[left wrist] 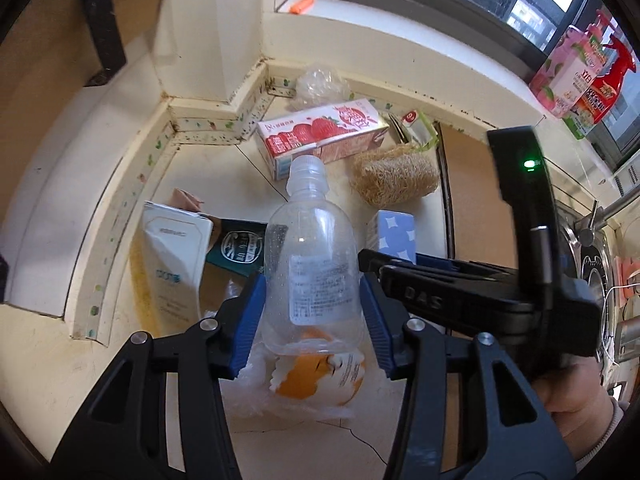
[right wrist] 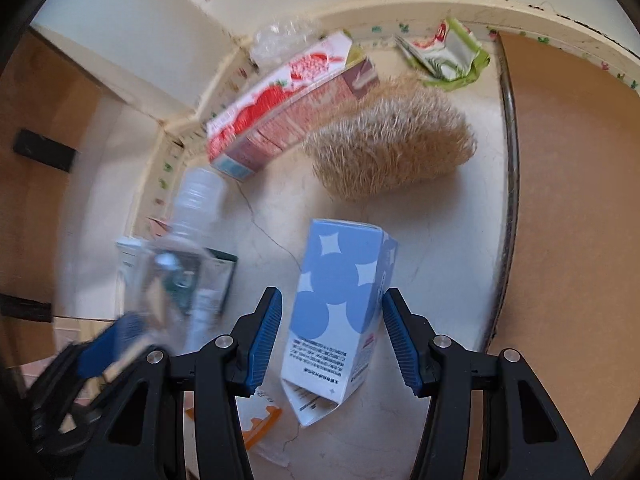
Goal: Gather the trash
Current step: 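Grasp the clear plastic bottle with the left tool while the right tool grasps the blue-and-white carton, then carry bottle and carton down over the floor bin with both tools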
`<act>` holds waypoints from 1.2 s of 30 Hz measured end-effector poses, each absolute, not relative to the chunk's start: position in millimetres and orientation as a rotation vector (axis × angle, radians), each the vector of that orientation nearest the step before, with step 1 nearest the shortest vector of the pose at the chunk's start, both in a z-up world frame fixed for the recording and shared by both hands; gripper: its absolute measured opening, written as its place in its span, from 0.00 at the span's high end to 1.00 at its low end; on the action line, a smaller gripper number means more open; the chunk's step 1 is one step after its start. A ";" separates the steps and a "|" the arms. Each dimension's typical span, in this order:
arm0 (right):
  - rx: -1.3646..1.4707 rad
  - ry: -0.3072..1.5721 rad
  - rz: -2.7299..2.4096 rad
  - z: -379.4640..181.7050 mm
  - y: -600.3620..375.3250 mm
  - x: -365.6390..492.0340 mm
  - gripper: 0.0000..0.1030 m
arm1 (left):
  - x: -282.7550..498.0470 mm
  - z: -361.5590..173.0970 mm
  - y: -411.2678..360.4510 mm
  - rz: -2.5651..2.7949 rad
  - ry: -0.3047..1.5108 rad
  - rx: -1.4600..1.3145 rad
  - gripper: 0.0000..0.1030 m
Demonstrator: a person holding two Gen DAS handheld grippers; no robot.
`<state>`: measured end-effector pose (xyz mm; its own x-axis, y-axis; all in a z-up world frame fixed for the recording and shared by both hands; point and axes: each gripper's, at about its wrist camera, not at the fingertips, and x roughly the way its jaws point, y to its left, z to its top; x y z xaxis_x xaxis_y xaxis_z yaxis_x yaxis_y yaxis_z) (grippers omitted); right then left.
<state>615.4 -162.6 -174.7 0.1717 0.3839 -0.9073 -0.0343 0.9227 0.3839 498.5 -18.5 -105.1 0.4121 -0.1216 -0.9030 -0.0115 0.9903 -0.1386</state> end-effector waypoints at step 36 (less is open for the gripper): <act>0.327 1.119 0.139 -47.2 -172.7 262.0 0.63 | 209.7 -8.5 6.8 -0.487 1.037 -0.049 0.56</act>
<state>262.0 -172.7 -47.2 0.4336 0.2723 -0.8590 0.0534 0.9438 0.3262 209.7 6.8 -8.5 0.4130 -0.4097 -0.8134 0.3642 0.8929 -0.2649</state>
